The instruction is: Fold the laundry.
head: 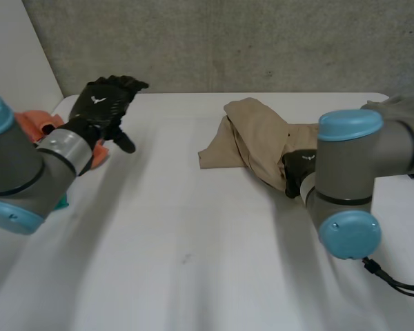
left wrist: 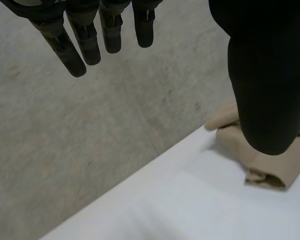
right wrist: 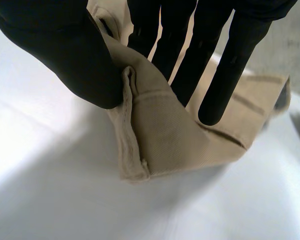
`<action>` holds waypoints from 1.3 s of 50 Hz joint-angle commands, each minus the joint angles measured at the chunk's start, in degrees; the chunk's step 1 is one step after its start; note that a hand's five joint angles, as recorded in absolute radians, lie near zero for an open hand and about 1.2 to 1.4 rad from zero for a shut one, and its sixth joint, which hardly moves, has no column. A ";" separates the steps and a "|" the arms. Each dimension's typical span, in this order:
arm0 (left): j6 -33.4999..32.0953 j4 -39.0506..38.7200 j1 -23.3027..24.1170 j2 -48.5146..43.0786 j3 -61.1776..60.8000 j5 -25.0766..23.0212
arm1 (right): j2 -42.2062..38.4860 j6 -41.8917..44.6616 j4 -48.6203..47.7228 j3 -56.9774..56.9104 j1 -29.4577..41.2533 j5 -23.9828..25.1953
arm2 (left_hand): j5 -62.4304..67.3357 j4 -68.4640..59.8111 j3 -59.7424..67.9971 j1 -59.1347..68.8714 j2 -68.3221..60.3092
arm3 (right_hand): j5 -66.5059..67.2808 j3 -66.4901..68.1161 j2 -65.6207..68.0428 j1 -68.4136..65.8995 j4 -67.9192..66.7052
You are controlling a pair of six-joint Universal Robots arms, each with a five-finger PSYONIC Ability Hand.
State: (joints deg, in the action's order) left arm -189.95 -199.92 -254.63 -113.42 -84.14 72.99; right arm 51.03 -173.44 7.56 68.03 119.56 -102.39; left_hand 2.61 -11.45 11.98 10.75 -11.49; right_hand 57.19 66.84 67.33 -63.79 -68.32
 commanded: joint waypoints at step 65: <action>2.04 22.46 6.95 19.49 22.52 -1.71 | 36.09 8.12 4.92 -7.73 -7.68 20.30 | 67.39 -68.55 68.02 69.25 -68.51 | 12.81 13.16 12.67 -16.21 -11.68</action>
State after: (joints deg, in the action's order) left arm -188.82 -180.18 -245.71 -85.28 -67.78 71.42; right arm 94.14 -164.09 12.78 65.35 110.58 -81.74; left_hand 55.35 -68.64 68.04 65.53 -68.62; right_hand 58.19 67.95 67.33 -64.13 -68.42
